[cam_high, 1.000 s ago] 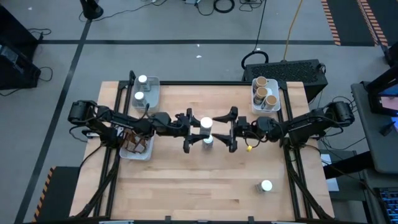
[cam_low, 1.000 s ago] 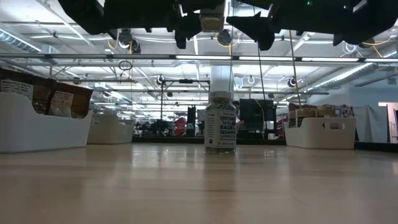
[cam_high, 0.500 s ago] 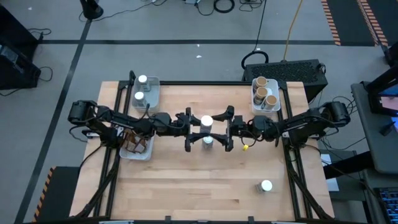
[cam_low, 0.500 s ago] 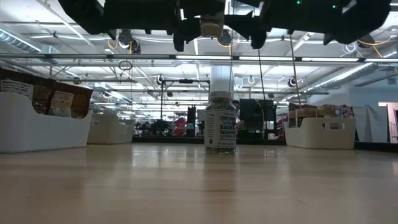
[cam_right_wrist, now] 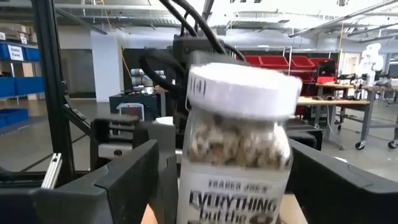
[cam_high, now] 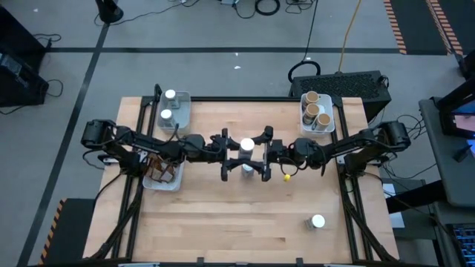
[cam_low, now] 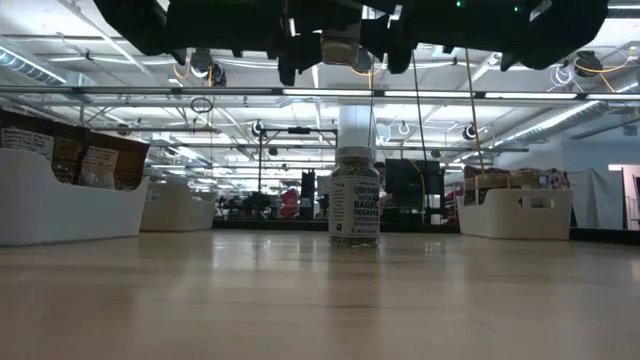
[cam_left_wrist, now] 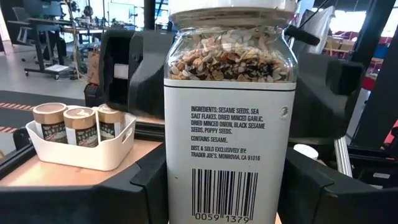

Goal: Sort spices by type
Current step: Put the white seasoning bottle into the gray bin

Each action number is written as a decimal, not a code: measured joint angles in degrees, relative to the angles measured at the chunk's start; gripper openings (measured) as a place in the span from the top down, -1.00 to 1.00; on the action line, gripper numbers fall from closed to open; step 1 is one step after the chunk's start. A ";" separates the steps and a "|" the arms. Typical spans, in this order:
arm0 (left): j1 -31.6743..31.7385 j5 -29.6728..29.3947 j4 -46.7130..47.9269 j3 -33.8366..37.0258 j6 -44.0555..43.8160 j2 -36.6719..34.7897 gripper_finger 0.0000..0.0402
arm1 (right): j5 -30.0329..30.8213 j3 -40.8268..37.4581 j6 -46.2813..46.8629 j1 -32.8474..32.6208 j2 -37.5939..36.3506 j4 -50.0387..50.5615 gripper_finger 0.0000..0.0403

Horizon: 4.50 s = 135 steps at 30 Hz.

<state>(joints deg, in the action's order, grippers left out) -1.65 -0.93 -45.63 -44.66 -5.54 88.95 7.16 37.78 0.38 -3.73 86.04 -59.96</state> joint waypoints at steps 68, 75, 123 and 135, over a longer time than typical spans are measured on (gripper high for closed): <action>0.13 -3.60 29.19 -14.16 19.43 -3.23 -0.55 | -9.06 0.07 -8.95 3.72 -7.39 21.11 0.16; -0.63 -1.93 26.96 -14.19 19.47 -3.28 -0.55 | -9.00 0.04 -8.59 3.78 -7.39 21.35 0.16; -0.61 -0.70 27.37 -14.25 19.36 -3.37 -0.05 | -8.89 -0.04 -8.49 3.78 -7.35 19.51 -0.13; -0.32 -19.19 39.68 -14.25 19.06 -9.63 -0.05 | 3.82 -0.04 -15.36 4.36 -15.19 31.31 -0.57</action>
<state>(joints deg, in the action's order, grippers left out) -1.97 -20.11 -5.95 -58.92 13.52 79.32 10.98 37.74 -14.99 0.63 70.85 -28.65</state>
